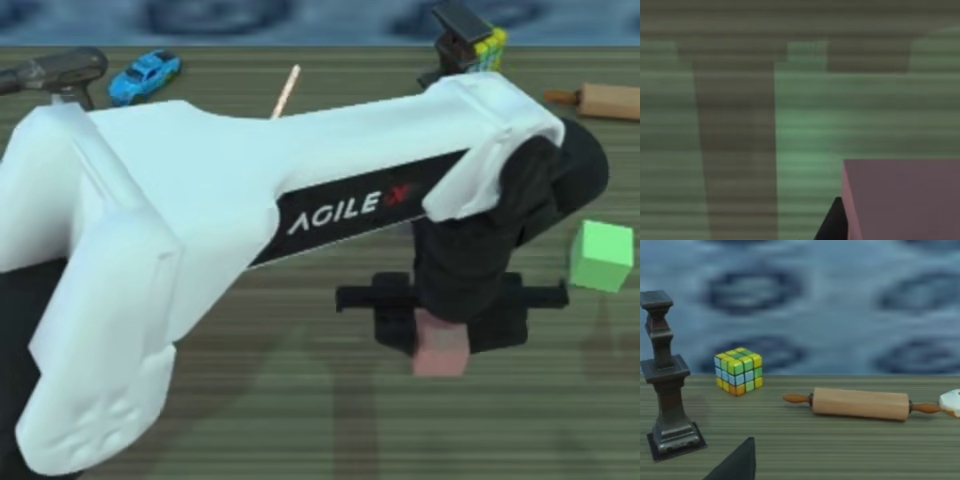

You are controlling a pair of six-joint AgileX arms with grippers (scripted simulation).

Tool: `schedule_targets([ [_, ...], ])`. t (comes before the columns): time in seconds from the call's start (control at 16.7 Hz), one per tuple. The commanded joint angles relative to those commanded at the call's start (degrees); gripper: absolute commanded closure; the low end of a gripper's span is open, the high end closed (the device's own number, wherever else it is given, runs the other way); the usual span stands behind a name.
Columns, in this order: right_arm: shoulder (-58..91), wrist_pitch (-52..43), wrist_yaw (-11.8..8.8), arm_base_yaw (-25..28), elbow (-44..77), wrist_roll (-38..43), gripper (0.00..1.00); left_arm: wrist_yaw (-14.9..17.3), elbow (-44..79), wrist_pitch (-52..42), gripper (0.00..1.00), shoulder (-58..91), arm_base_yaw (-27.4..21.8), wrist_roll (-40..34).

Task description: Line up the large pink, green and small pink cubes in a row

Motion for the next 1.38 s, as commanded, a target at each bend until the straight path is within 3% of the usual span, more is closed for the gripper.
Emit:
schedule_targets([
  [0.48, 0.00, 0.00, 0.00, 0.00, 0.00, 0.00, 0.00, -0.15, -0.11, 0.25, 1.00, -0.23, -1.71, -2.91],
  [0.9, 0.00, 0.00, 0.00, 0.00, 0.00, 0.00, 0.00, -0.16, -9.21, 12.83, 1.00, 2.63, -1.66, -2.87],
  [1.2, 0.00, 0.00, 0.00, 0.00, 0.00, 0.00, 0.00, -0.16, -10.14, 13.82, 1.00, 2.99, -1.71, -2.87],
  [1.38, 0.00, 0.00, 0.00, 0.00, 0.00, 0.00, 0.00, -0.16, -10.14, 13.82, 0.77, 2.99, -1.71, -2.87],
])
